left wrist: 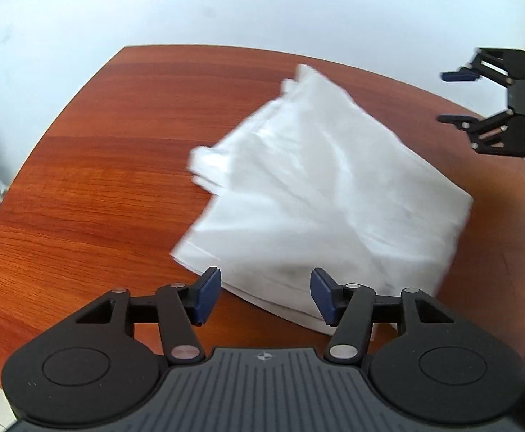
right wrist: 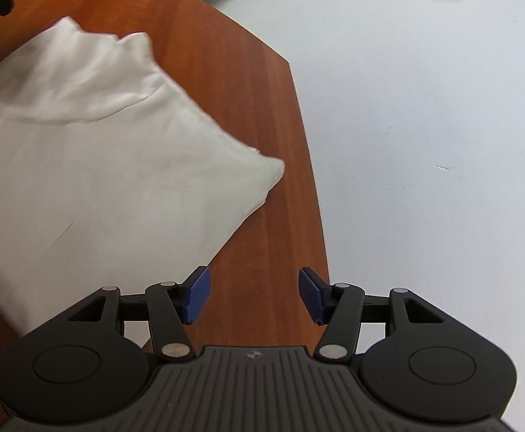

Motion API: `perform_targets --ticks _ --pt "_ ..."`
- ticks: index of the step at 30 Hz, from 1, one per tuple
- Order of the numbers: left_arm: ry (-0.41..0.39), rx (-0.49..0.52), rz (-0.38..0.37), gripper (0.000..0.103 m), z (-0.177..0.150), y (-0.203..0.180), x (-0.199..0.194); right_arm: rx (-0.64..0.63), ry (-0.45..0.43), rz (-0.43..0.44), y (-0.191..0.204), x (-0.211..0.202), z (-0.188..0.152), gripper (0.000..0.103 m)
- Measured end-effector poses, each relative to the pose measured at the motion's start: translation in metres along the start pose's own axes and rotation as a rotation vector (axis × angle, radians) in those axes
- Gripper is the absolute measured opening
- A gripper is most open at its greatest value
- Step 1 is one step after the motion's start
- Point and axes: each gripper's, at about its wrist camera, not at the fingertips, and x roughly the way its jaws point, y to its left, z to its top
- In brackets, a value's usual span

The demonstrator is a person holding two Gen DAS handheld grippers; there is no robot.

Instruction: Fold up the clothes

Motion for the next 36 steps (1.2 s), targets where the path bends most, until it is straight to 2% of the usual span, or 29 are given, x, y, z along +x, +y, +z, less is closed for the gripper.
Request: perform_targets --ticks 7,15,23,27,36 --pt "0.023 0.011 0.01 0.057 -0.029 -0.065 0.002 -0.095 -0.048 0.056 0.037 -0.032 -0.052 0.062" --pt "0.019 0.022 0.081 0.061 -0.051 -0.123 0.011 -0.272 -0.118 0.135 0.08 -0.039 -0.091 0.062" --pt "0.005 0.044 0.151 0.062 -0.054 -0.154 0.019 -0.399 -0.194 0.137 0.097 -0.029 -0.099 0.059" --pt "0.001 0.036 0.172 0.066 -0.052 -0.16 0.024 -0.443 -0.216 0.137 0.1 -0.023 -0.101 0.056" --pt "-0.018 0.08 0.215 0.073 -0.046 -0.168 0.03 -0.452 -0.243 0.142 0.098 -0.016 -0.102 0.053"
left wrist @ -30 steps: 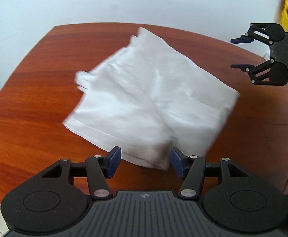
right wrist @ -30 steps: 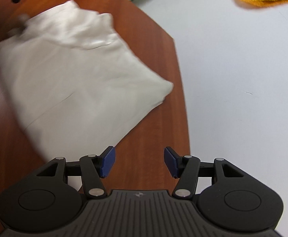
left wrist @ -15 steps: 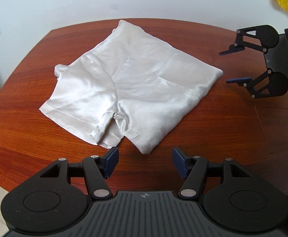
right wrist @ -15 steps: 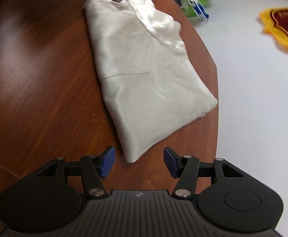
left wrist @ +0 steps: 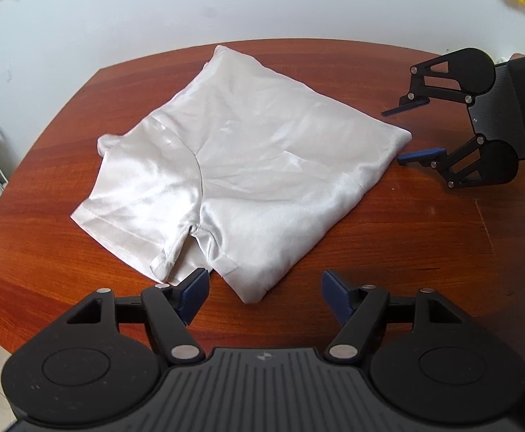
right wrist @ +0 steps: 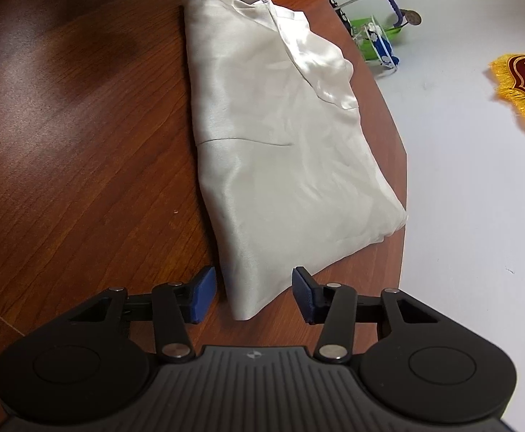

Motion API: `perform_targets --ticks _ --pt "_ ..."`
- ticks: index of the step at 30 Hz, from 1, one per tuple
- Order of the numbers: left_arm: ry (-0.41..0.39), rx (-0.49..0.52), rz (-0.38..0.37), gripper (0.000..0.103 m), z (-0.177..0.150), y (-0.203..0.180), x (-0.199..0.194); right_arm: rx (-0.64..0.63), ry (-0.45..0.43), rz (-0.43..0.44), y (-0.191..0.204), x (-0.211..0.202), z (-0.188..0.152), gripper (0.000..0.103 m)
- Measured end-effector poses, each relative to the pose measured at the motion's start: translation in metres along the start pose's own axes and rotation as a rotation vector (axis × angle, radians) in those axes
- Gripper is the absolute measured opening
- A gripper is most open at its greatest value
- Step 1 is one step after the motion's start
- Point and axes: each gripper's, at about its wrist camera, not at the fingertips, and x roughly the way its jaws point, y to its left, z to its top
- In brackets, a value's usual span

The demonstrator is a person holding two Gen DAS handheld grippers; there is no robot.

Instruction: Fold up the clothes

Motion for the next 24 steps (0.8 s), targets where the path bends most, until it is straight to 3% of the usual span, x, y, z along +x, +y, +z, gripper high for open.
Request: perform_targets --ticks 8,13,19,24 --pt "-0.008 0.047 0.032 0.074 -0.007 -0.006 -0.001 0.055 -0.076 0.028 -0.002 -0.021 0.018 0.054" --pt "-0.003 0.031 0.036 0.075 -0.015 0.001 -0.006 0.126 -0.17 0.064 -0.003 -0.036 0.057 0.06" --pt "0.006 0.035 0.048 0.076 -0.029 0.012 -0.016 0.092 -0.255 0.101 0.003 -0.028 0.106 0.061" --pt "-0.001 0.064 0.053 0.077 -0.036 0.021 -0.025 0.047 -0.276 0.139 0.005 -0.014 0.135 0.053"
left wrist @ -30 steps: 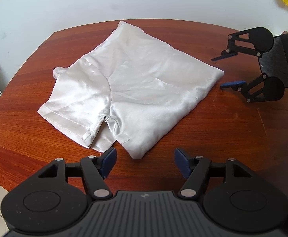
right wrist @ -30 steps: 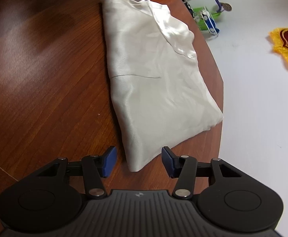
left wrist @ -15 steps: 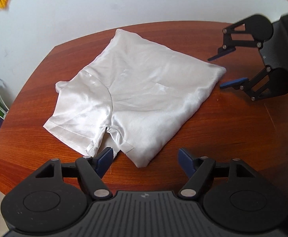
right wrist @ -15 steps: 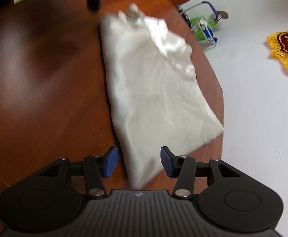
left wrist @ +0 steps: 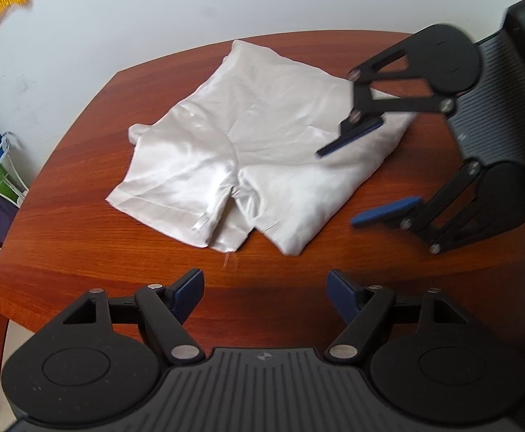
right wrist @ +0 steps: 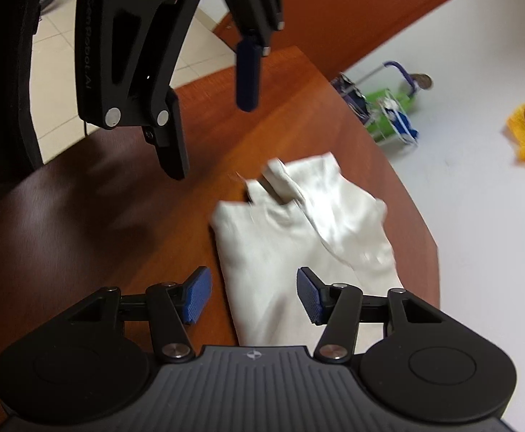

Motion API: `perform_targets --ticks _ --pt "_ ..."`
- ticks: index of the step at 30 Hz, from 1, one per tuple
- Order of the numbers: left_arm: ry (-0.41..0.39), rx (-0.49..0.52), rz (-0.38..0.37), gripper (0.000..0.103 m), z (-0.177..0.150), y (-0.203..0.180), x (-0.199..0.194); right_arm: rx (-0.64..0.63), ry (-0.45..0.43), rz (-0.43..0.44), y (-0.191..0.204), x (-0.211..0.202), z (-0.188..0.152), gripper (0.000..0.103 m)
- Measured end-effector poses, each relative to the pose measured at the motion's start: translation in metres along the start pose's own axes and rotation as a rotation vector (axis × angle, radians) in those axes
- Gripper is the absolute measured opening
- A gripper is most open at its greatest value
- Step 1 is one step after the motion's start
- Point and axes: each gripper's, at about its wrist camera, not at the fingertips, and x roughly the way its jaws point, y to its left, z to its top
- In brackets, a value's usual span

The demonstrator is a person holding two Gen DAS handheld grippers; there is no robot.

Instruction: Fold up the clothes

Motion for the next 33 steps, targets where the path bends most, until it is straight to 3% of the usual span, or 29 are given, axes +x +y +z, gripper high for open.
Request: perform_targets --ticks 7,9,11,17,26,33 --pt "-0.023 0.074 -0.03 0.08 -0.001 0.013 -0.003 -0.035 0.042 0.048 -0.003 0.02 0.016 0.036" --pt "-0.033 0.094 -0.038 0.08 0.0 0.017 -0.003 -0.031 0.059 0.063 -0.006 0.023 0.018 0.015" --pt "-0.047 0.115 -0.04 0.08 0.002 0.021 -0.002 -0.01 0.068 0.071 -0.01 0.024 0.021 0.005" --pt "-0.113 0.258 -0.027 0.081 0.009 0.016 0.006 0.114 0.021 0.012 -0.034 0.002 0.023 0.003" --pt "-0.245 0.671 0.051 0.081 0.019 -0.028 0.046 0.165 0.013 -0.012 -0.063 -0.016 0.017 0.003" --pt "-0.256 0.703 0.034 0.081 0.037 -0.032 0.07 0.179 -0.003 -0.002 -0.068 -0.018 0.01 0.003"
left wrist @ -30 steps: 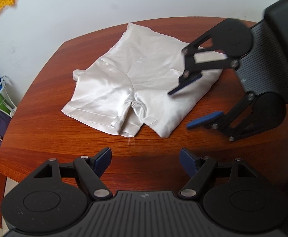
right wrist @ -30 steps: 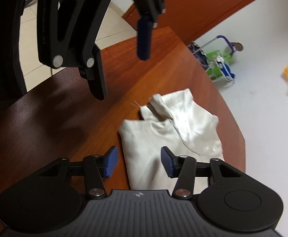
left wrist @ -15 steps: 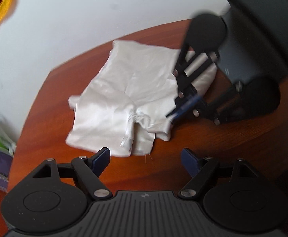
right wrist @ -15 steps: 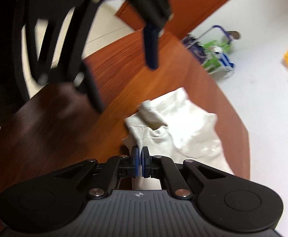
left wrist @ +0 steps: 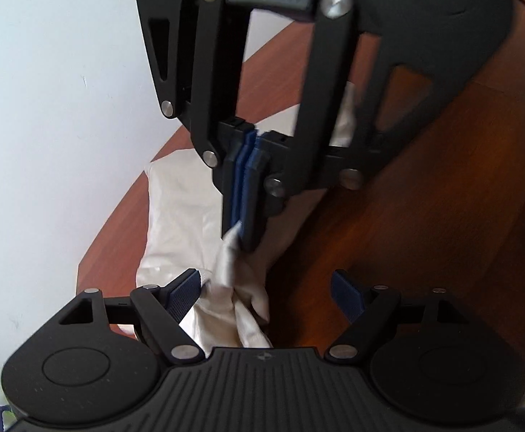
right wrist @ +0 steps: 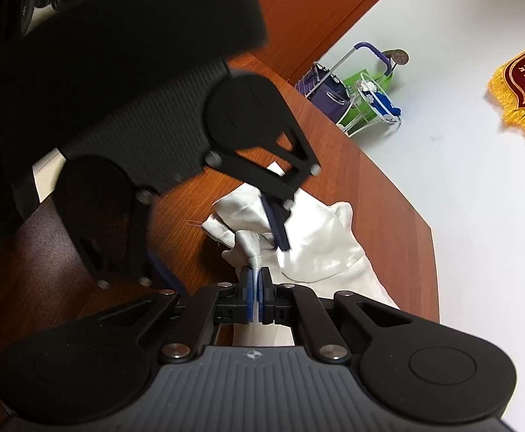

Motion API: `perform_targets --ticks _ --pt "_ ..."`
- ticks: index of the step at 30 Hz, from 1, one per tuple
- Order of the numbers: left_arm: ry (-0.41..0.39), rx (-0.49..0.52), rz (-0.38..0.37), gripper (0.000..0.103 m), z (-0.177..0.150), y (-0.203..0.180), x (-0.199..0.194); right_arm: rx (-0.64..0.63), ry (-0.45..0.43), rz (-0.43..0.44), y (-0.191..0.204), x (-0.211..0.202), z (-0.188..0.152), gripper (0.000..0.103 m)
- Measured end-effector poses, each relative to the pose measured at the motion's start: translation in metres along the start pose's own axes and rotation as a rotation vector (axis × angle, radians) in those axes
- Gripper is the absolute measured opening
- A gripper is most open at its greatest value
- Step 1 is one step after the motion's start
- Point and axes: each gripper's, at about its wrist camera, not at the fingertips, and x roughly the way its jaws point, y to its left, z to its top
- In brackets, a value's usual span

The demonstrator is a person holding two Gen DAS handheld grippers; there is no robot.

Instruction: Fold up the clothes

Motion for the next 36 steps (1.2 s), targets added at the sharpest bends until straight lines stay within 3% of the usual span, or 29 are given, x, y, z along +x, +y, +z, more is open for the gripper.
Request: perform_targets --ticks 3,4,5,7,8,11,12,14,15,20,24,31,36 --pt "-0.005 0.018 0.0 0.079 0.002 0.001 0.009 0.003 -0.011 0.005 -0.002 -0.001 -0.001 0.003" --pt "-0.007 0.032 0.0 0.069 0.002 0.0 0.011 0.005 -0.014 0.006 -0.002 -0.001 -0.002 0.003" --pt "-0.008 0.046 0.0 0.047 0.003 -0.001 0.014 0.01 -0.018 0.006 -0.004 0.0 -0.003 0.003" --pt "-0.011 0.069 -0.002 0.021 0.003 -0.002 0.018 0.018 -0.019 0.003 -0.006 0.001 -0.005 0.003" --pt "-0.015 0.042 -0.011 0.014 0.003 0.0 0.019 0.023 -0.016 0.002 -0.006 0.002 -0.008 0.004" --pt "-0.019 -0.013 -0.022 0.013 0.002 0.005 0.022 0.04 -0.03 -0.023 -0.005 -0.003 -0.015 0.012" --pt "-0.019 -0.022 -0.025 0.013 0.001 0.006 0.022 0.057 -0.035 -0.046 -0.004 -0.008 -0.02 0.03" --pt "-0.019 -0.047 -0.028 0.013 0.001 0.009 0.021 0.096 -0.032 -0.086 -0.002 -0.013 -0.03 0.056" --pt "-0.019 -0.061 -0.028 0.013 0.001 0.01 0.021 0.114 -0.017 -0.094 0.0 -0.013 -0.037 0.059" --pt "-0.009 -0.204 -0.055 0.013 0.003 0.028 0.022 0.157 0.086 -0.11 0.013 -0.003 -0.074 0.059" --pt "-0.012 -0.312 -0.07 0.013 0.005 0.045 0.023 0.164 0.111 -0.144 0.024 0.01 -0.08 0.059" --pt "-0.024 -0.392 -0.065 0.013 0.0 0.059 0.024 0.189 0.124 -0.227 0.026 0.035 -0.086 0.059" --pt "-0.015 -0.437 -0.063 0.013 0.001 0.068 0.02 0.195 0.179 -0.264 0.021 0.042 -0.109 0.057"
